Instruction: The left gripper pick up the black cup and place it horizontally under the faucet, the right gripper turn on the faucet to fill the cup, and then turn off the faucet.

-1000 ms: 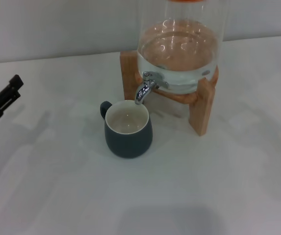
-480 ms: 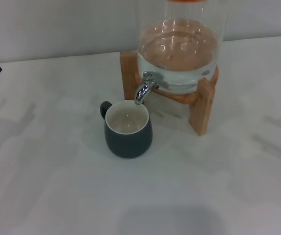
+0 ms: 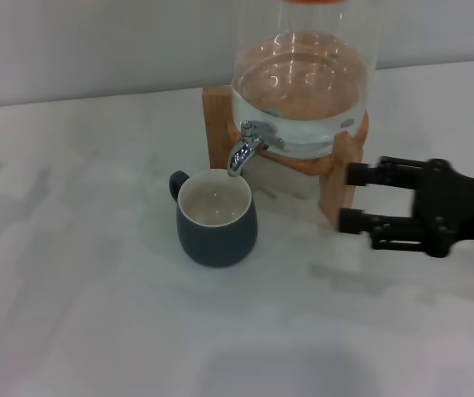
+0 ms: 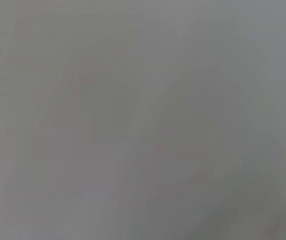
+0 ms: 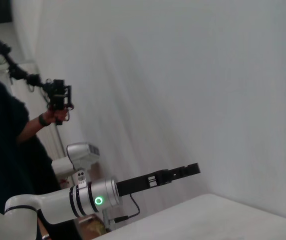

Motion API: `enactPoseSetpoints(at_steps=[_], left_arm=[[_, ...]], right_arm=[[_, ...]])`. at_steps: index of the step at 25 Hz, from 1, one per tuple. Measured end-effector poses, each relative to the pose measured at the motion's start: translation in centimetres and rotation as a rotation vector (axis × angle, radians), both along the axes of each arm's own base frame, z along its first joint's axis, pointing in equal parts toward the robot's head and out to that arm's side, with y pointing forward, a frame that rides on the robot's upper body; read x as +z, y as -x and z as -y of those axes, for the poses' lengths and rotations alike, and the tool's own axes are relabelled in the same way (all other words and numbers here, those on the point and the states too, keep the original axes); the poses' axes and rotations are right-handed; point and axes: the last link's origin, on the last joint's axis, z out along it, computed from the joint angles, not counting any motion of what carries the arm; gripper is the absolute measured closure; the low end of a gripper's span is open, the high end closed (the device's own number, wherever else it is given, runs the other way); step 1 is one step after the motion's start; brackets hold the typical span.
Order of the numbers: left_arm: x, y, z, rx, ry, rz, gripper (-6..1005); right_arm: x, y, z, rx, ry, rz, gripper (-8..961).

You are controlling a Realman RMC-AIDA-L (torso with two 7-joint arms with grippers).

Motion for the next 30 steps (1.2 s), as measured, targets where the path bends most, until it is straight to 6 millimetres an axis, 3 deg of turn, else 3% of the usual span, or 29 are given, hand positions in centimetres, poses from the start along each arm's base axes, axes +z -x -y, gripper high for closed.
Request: enactPoseSetpoints(at_steps=[9, 20, 30], left_arm=[[0.4, 0.5, 0.1, 0.017, -0.015, 0.006, 120], [0.7, 0.8, 0.2, 0.029, -0.028, 0.009, 120], [0.7, 0.6, 0.3, 0.017, -0.026, 0.007, 121]], right_arm=[[-2.0, 2.7, -3.0, -0.081, -0.028, 0.042, 202], [-3.5, 3.1, -4.7, -0.208, -0.076, 0.037, 202], [-4.1, 2.9, -4.8, -0.225, -0.079, 0.057, 202]])
